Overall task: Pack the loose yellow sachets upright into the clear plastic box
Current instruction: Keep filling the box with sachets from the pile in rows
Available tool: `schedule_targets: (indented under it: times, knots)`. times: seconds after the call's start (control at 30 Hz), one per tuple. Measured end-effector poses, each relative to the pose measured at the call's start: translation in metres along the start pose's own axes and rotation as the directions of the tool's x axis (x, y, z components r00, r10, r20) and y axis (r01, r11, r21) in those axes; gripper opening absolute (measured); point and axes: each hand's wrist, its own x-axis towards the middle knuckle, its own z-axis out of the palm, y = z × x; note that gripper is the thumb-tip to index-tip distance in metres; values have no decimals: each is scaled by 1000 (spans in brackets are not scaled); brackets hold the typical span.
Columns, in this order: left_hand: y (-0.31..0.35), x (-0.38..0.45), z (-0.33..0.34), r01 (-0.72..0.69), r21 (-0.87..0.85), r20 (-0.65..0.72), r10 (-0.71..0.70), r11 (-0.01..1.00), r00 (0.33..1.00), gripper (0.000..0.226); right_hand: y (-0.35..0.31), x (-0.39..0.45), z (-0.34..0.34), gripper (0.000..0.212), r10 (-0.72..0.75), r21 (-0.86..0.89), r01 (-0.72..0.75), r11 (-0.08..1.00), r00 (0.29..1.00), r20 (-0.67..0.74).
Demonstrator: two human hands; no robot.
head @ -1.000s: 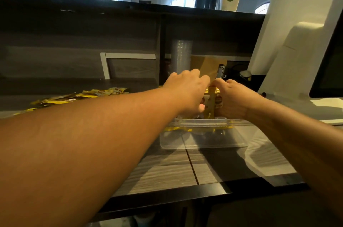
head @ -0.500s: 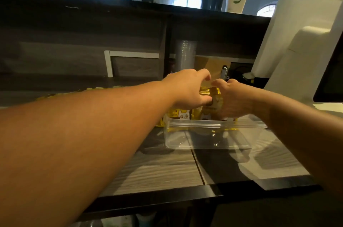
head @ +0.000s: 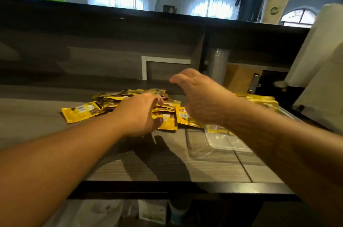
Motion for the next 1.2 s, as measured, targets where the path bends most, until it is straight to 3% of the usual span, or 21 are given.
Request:
schedule_targets:
  times: [0.07,0.13,0.23,0.33,0.5,0.6,0.7,0.8,0.87,1.07,1.13,1.2]
  knots:
    - [-14,-11,11,-14,59,-14,14,998,1000,55,-19,9,28,61,-21,-144,40,989,991,130]
    - [-23,-15,24,-92,72,-17,93,993,995,54,-27,16,51,55,67,-305,30,952,951,302]
    - [-28,-17,33,-134,4,-2,134,991,991,38,-25,17,65,51,258,-255,-160,954,871,419]
    - [-29,-16,33,-123,8,1,123,992,992,22,-20,12,77,52,307,-151,-275,949,915,263]
    - [-25,-18,34,-186,-7,-44,185,983,982,32,-20,12,79,63,361,-41,-361,932,908,214]
    - [-21,-19,34,-224,0,-48,223,975,974,38,-19,10,75,56,382,76,-392,917,917,116]
    - [-19,-19,32,-265,44,-73,267,963,961,26,-22,3,76,39,409,513,-311,800,909,-87]
    - [-18,-20,31,-281,66,-68,286,957,956,33,-19,2,78,53,418,616,-174,768,866,-275]
    - [-17,-21,31,-313,91,-72,320,945,945,35,-21,0,75,49,419,701,-64,711,838,-349]
    - [-12,-24,32,-378,175,-108,400,909,910,26,-20,0,75,24,445,743,106,661,742,-501]
    - [-11,-26,32,-399,198,-133,428,895,894,29,-20,-3,74,16,415,700,124,703,728,-545]
    - [-8,-28,31,-423,234,-131,460,875,878,31,-21,-7,72,25,357,597,101,796,719,-597]
